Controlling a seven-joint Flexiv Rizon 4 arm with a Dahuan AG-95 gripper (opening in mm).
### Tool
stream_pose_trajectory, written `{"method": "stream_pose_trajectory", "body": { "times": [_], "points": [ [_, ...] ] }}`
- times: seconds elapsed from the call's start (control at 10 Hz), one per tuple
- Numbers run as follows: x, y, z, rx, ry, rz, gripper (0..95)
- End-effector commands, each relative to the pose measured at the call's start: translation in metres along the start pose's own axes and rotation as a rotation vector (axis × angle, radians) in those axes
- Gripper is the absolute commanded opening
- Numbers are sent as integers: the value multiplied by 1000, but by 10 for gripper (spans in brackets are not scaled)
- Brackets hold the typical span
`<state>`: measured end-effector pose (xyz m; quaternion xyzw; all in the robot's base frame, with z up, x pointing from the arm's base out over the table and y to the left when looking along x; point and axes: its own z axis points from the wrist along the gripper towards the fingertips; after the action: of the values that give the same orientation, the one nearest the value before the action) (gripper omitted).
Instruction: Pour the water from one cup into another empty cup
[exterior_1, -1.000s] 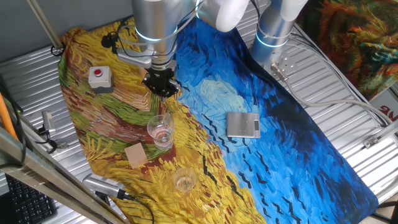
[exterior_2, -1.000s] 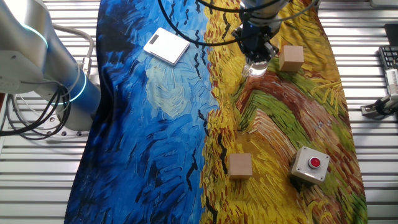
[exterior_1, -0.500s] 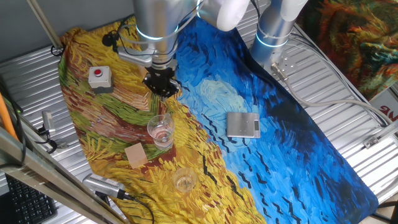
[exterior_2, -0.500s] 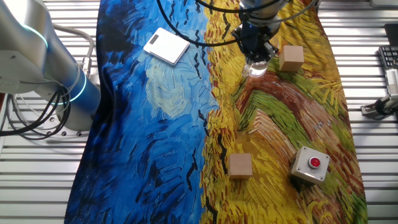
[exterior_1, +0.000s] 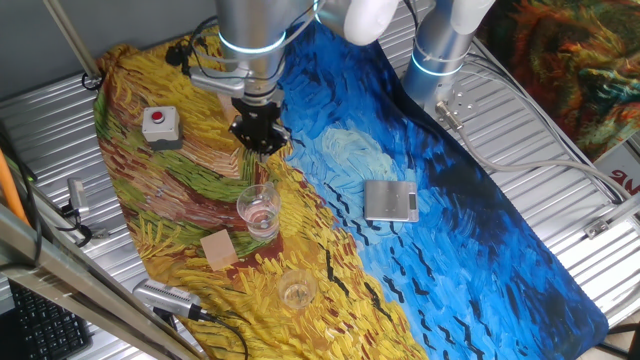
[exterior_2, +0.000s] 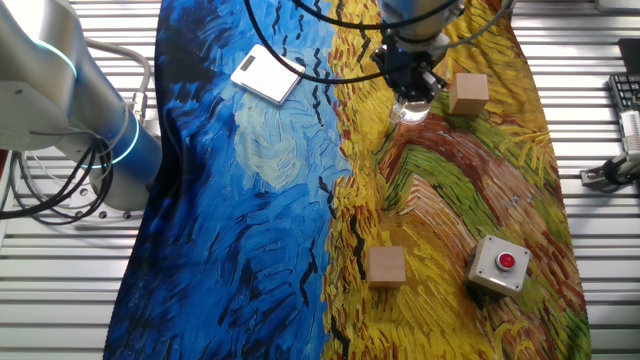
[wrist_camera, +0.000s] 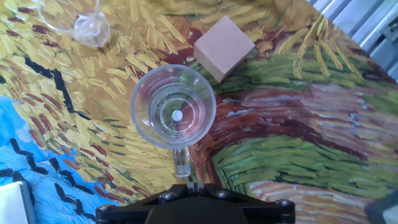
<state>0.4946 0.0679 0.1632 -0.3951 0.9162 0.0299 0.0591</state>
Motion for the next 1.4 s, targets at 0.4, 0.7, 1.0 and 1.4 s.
{"method": "stream_pose_trajectory", "body": {
  "times": [0.4,0.7,1.0,1.4],
  "points": [
    [-2,-1,1,-3,17,-14,0],
    [-3,-1,1,-12,7,-1,0],
    [-4,-1,2,-2,12,-1,0],
    [-8,10,-7,21,41,-6,0]
  ]
}}
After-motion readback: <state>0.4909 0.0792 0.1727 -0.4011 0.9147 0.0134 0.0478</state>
